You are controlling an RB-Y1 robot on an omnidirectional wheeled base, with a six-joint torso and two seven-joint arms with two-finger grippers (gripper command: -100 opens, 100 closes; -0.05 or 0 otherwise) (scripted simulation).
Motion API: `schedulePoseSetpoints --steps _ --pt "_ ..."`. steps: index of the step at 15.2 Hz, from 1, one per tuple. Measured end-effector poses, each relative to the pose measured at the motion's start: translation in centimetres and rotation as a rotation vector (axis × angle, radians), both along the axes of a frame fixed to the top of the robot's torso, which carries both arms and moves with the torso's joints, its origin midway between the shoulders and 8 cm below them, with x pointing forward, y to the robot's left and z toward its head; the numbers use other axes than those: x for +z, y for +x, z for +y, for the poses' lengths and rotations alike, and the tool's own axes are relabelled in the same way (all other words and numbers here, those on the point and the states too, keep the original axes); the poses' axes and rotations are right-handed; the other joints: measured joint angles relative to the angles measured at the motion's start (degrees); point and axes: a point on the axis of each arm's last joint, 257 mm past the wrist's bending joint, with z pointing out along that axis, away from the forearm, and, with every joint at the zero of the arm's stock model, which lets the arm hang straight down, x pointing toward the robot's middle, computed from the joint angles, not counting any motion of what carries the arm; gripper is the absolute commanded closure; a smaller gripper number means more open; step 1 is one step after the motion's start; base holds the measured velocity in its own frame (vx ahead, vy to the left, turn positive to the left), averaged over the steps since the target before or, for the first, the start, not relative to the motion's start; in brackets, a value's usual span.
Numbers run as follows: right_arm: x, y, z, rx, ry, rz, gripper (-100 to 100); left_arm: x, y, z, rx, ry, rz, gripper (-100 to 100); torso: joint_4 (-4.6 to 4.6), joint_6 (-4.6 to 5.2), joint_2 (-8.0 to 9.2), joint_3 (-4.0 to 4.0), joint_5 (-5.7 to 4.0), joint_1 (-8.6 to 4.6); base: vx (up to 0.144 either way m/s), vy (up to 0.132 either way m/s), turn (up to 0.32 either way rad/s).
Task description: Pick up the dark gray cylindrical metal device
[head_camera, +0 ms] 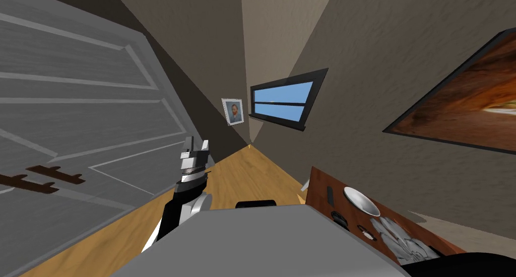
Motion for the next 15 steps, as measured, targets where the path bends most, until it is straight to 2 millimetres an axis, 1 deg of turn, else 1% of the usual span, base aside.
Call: schedulePoseSetpoints --steps 3,4,10,11,15 --pt "-0.1 -1.7 1.0 -0.074 0.041 0.014 -100 0.0 0.0 0.0 0.000 0.000 0.000 0 0.00 0.00 0.03 0.02 -0.01 -0.08 0.063 -0.040 -0.035" --pt "-0.1 -1.8 1.1 -0.080 0.046 0.016 -100 0.0 0.0 0.0 0.000 0.000 0.000 0 0.02 -0.01 0.11 0.06 -0.01 -0.04 0.008 -0.042 -0.069" --pt "-2.0 -0.6 3.2 -0.064 0.044 0.008 -100 0.0 0.0 0.0 0.000 0.000 0.000 0 0.09 -0.01 0.39 0.22 -0.04 -0.15 -0.011 -0.055 -0.049" --pt "-2.1 -0.6 3.3 -0.061 0.041 0.008 100 0.0 0.0 0.0 0.000 0.000 0.000 0 0.09 -0.01 0.39 0.23 -0.02 -0.09 -0.003 -0.012 0.003" --pt "-2.1 -0.6 3.3 -0.061 0.041 0.007 100 0.0 0.0 0.0 0.000 0.000 0.000 0 0.08 -0.01 0.38 0.21 -0.01 0.01 0.000 -0.001 0.000"
